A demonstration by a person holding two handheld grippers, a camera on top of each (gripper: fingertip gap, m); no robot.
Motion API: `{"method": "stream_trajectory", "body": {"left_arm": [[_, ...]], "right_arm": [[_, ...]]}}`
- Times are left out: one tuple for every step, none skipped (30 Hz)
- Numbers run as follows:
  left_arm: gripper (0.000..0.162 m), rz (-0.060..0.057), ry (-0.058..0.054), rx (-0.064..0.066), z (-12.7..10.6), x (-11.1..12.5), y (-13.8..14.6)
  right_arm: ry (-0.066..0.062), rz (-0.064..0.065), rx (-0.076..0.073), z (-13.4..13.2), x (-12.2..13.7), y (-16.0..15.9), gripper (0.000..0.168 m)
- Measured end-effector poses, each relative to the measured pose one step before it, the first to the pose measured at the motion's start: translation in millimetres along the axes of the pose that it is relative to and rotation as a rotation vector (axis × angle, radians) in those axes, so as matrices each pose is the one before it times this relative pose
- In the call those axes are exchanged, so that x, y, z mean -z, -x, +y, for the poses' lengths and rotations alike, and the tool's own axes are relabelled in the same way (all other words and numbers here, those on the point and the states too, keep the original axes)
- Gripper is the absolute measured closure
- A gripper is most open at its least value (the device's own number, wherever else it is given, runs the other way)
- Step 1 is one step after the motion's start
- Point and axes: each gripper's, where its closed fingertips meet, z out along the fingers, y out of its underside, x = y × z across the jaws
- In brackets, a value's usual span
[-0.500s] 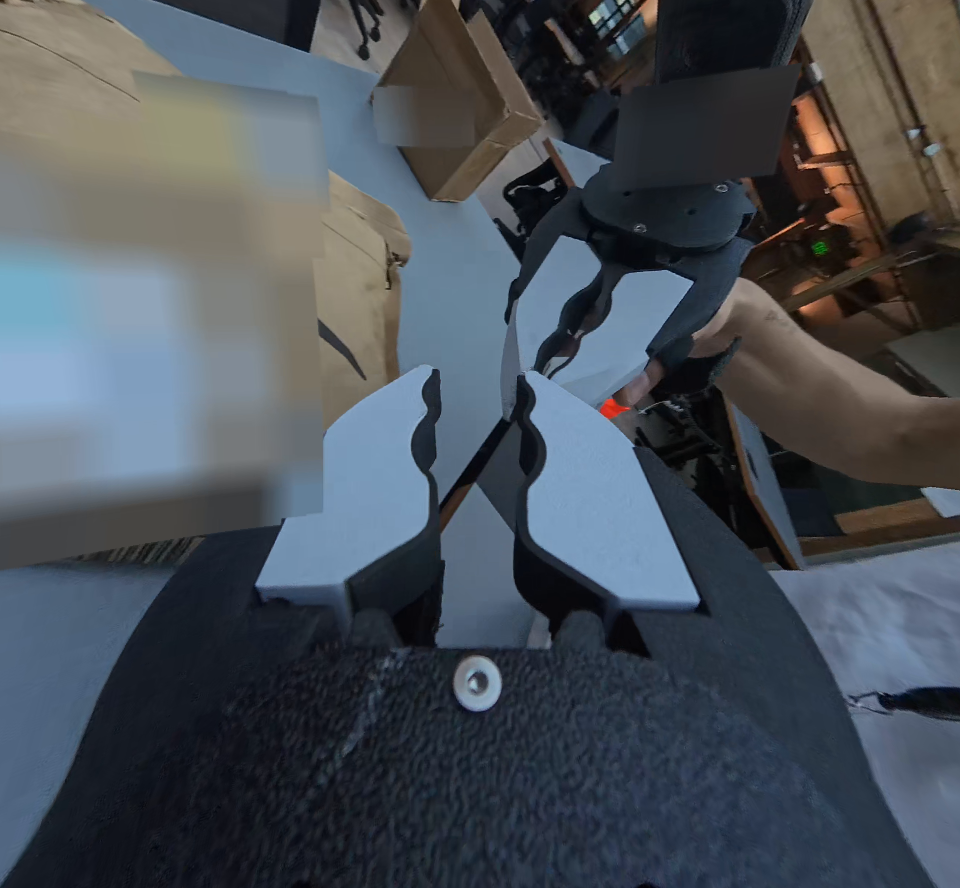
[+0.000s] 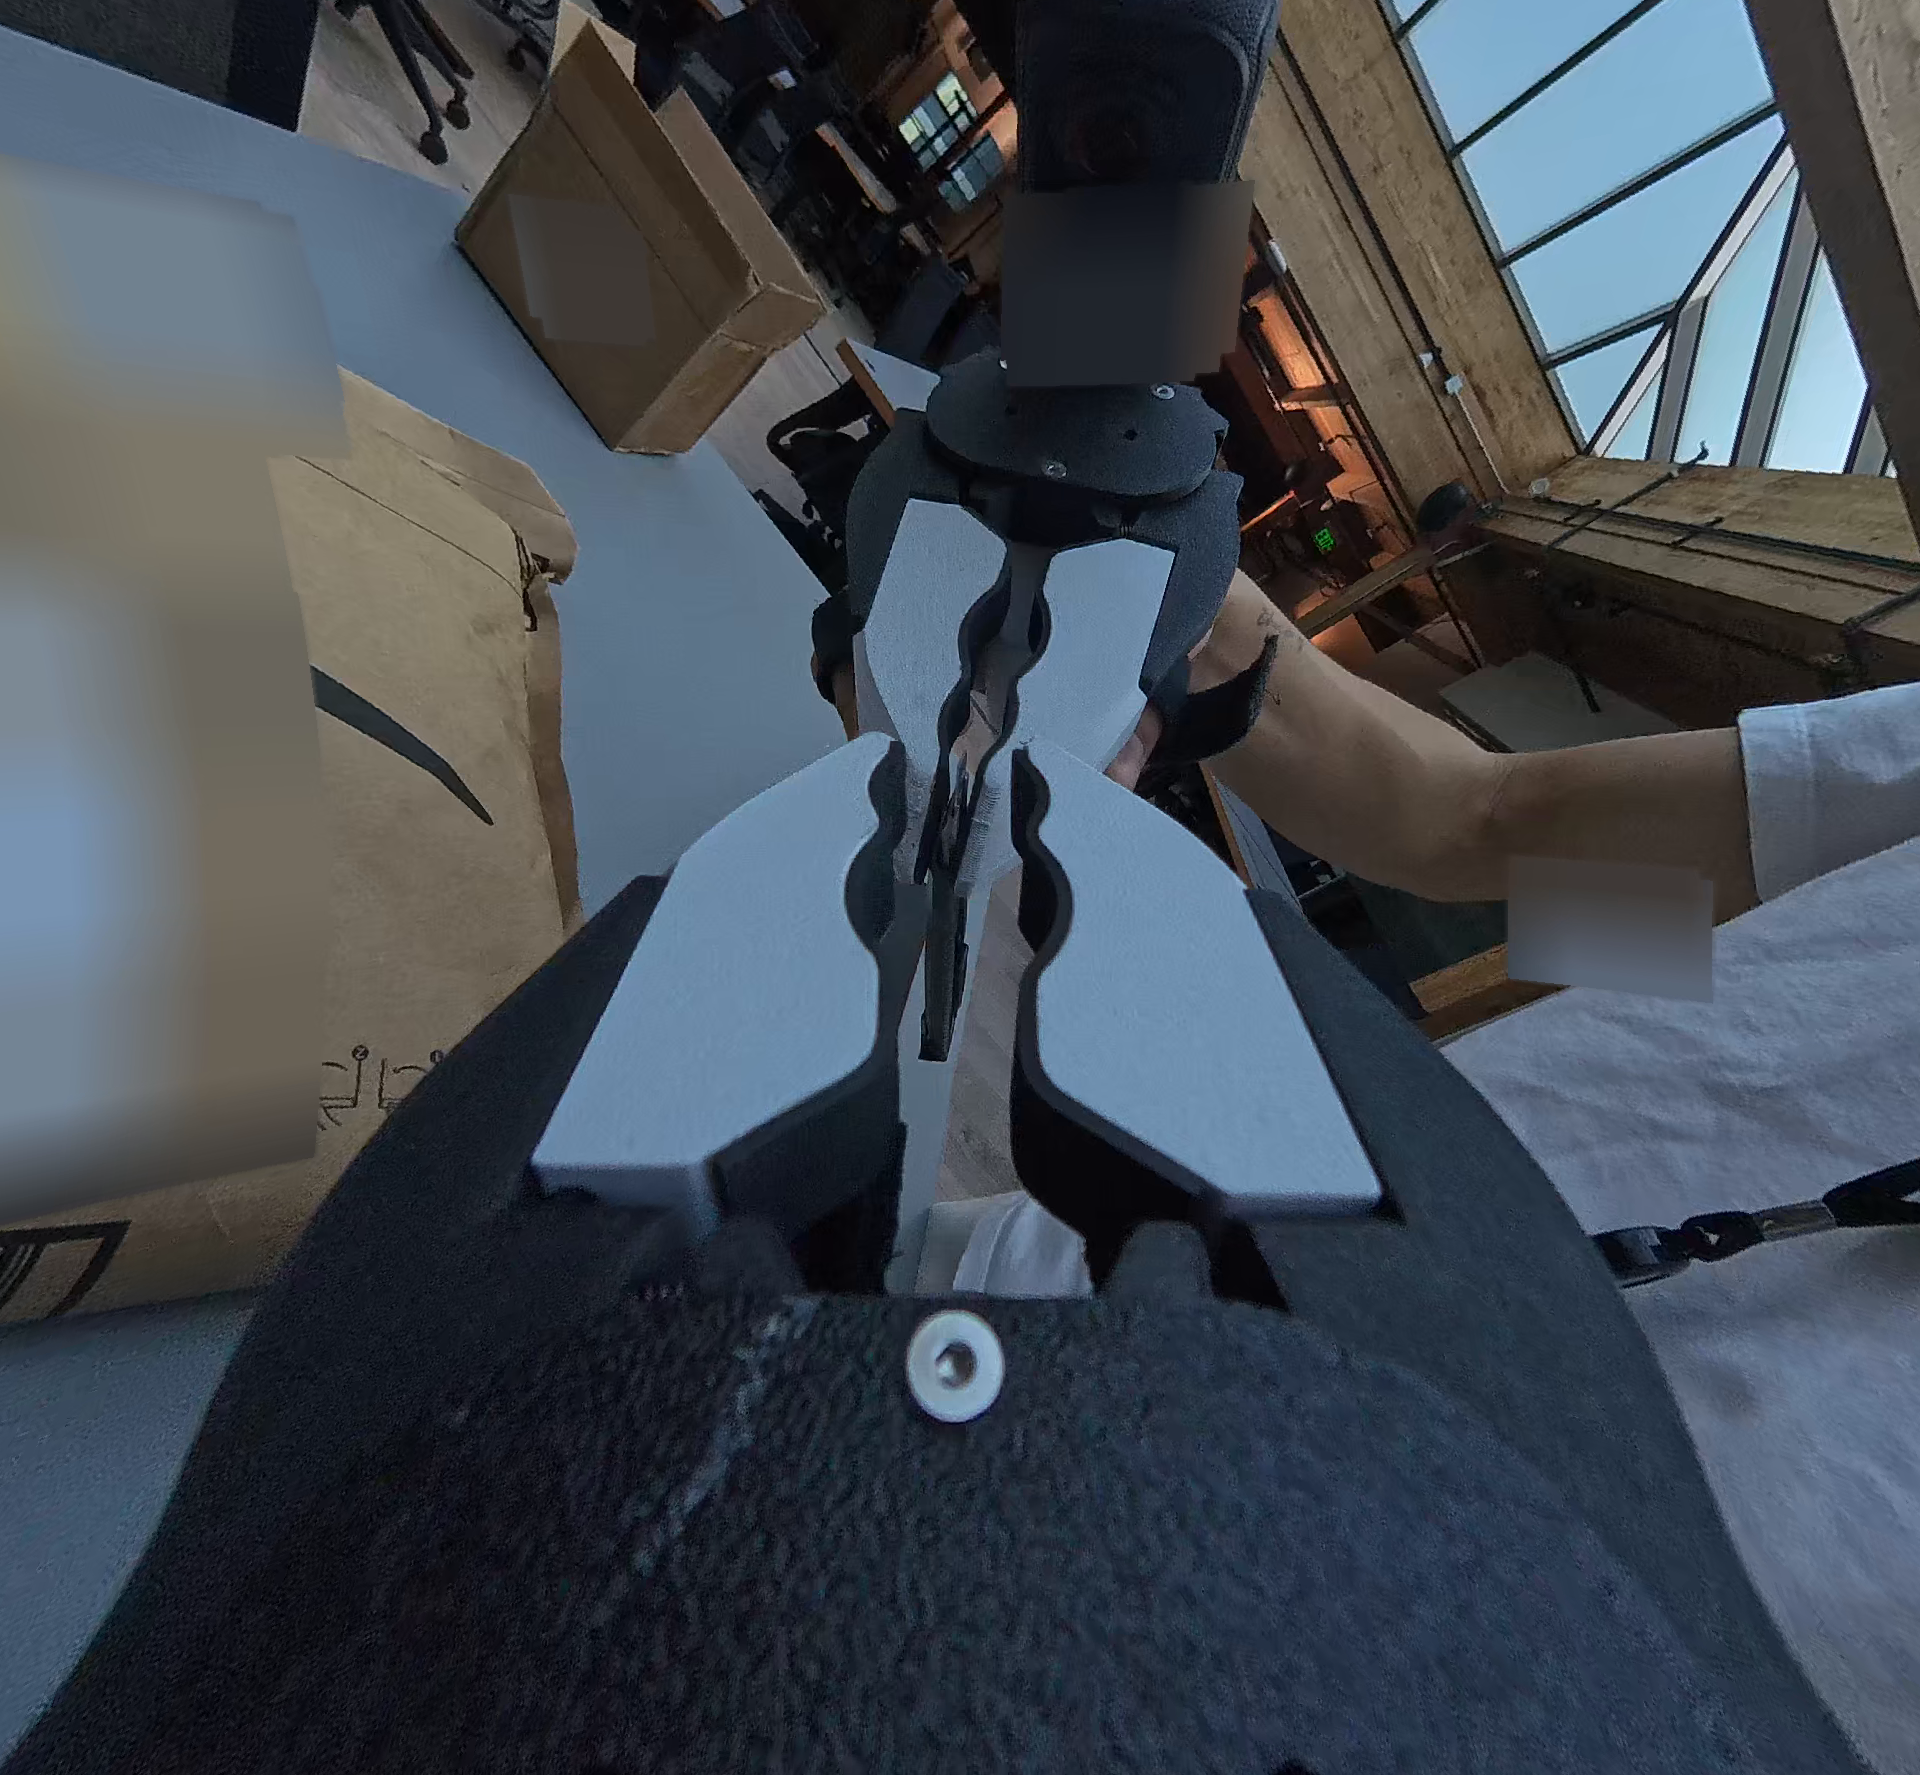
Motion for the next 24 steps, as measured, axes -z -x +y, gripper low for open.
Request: {"method": "stream_trajectory", "body": {"left_arm": [[0.154, -0.0013, 0.0141, -0.0055, 1.91, -0.24, -0.31], [0.162, 0.0098, 0.0047, -0.0164, 1.42, 0.19, -2.02], [0.162, 0.0142, 0.0018, 0.0009, 0.4, 0.38, -2.43], [0.162, 0.01, 0.0085, 0.0012, 0.86, 0.5, -1.57], [0.162, -0.0073, 0.0045, -0.0049, 0.16, 0.4, 0.48], [0.162, -0.005, 0.0037, 0.0079, -0.26, 0.17, 0.44], [0.162, -0.0079, -0.0189, 0.0179, -3.26, 0.34, 1.14], [0.162, 0.0051, -0.0318, 0.0286, -5.06, 0.68, -0.22], [0.162, 0.0033, -0.0297, 0.029, -5.22, 1.25, 0.53], [0.162, 0.0088, -0.0281, 0.0258, -5.12, 1.69, -0.09], [0.162, 0.02, -0.0419, 0.0275, -6.71, 2.12, -1.94], [0.162, 0.0053, -0.0412, 0.0241, -6.35, 2.18, -0.48], [0.162, -0.0028, -0.0207, 0.0155, -3.4, 1.49, 0.49], [0.162, -0.0079, -0.0136, -0.0026, -1.65, 1.03, 0.78], [0.162, -0.0143, -0.0136, -0.0063, -0.89, 0.79, 1.48], [0.162, -0.0062, -0.0109, -0.0004, -0.39, 0.72, 0.89], [0.162, 0.003, -0.0163, 0.0005, -0.91, 0.87, -0.18], [0.162, -0.0019, -0.0137, 0.0023, -0.65, 0.78, 0.6], [0.162, -0.0049, -0.0004, -0.0093, 1.42, 0.54, 1.22], [0.162, -0.008, 0.0016, -0.0107, 1.33, 1.42, 1.69], [0.161, -0.0224, -0.0019, -0.0226, 1.1, 2.52, 3.62], [0.16, -0.0473, 0.0027, -0.0301, 1.67, 4.01, 7.26], [0.147, -0.0564, 0.0115, -0.0235, 3.06, 5.26, 9.23], [0.123, -0.0572, 0.0187, -0.0186, 4.18, 6.0, 11.27]], "right_arm": [[0.0022, -0.0009, 0.009, -0.18, -0.53, 1.66, 0.164], [-0.0055, 0.002, 0.0049, -1.14, 0.05, 0.97, 0.164], [-0.0028, -0.0046, 0.0035, -0.55, 0.05, 1.53, 0.164], [0.0005, -0.0084, 0.0027, 0.22, 0.01, 1.84, 0.164], [-0.0015, -0.0031, -0.0002, 0.12, -0.24, 0.8, 0.164], [-0.0057, -0.0013, -0.0009, -0.36, -0.31, -0.1, 0.164], [-0.0216, -0.0003, 0.0021, -2.09, 0.25, -0.78, 0.164], [-0.0414, -0.0043, 0.0024, -4.52, 1.05, -0.7, 0.163], [-0.0507, -0.0057, -0.0034, -5.4, 1.38, -0.77, 0.162], [-0.0501, 0.0024, -0.0112, -4.75, 1.12, -1.93, 0.15], [-0.035, 0.006, -0.017, -1.79, 0.77, -3.08, 0.134], [-0.0178, 0.0003, -0.0138, 1.64, -0.02, -2.4, 0.128], [-0.0206, -0.0078, -0.0073, 2.0, -0.34, -0.56, 0.129], [-0.0363, -0.0154, -0.0081, -0.54, -0.45, 1.6, 0.129], [-0.0407, -0.016, -0.0125, -2.27, -0.35, 2.32, 0.132], [-0.0208, -0.0106, -0.0121, -0.54, -0.62, 1.51, 0.139], [0.0082, -0.0054, -0.0008, 2.7, -1.15, 0.79, 0.144], [0.0196, 0.002, 0.0116, 3.88, -1.14, -0.28, 0.154], [0.0125, 0.0098, 0.0102, 2.4, -0.63, -0.96, 0.161], [0.0085, 0.0123, 0.0122, 1.5, -0.26, -1.23, 0.162], [0.0044, 0.0234, 0.0188, 0.77, 0.07, -2.61, 0.162], [0.0065, 0.0318, 0.0095, 0.73, 0.22, -3.9, 0.162], [0.0092, 0.0282, -0.0091, -0.1, 1.04, -4.49, 0.162], [0.0099, 0.0262, -0.0233, -1.45, 2.23, -6.31, 0.162]]}}
